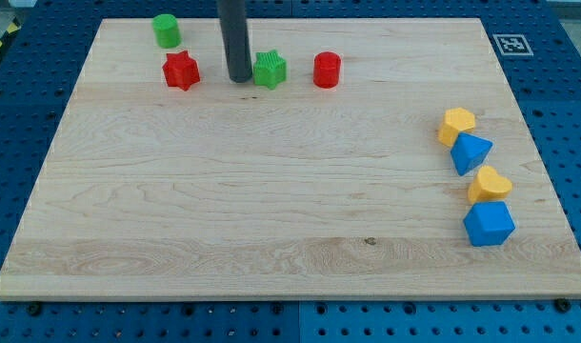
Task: Slightly push the green star towards the red circle
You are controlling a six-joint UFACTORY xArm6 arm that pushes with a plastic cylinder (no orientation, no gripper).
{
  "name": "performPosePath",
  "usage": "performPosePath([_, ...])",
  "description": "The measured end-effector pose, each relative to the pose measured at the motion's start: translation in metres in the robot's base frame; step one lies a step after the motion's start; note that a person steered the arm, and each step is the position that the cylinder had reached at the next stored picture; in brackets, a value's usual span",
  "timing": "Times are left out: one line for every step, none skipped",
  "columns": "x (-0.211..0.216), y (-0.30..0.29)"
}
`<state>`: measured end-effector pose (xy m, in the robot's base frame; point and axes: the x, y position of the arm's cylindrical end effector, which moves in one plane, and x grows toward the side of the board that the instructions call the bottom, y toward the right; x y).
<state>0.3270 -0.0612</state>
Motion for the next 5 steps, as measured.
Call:
performPosePath([0.018,0.039])
performPosePath([0.031,0.080])
performPosePath([0.042,0.120])
performPosePath([0.046,0.159])
performPosePath([0.046,0.209])
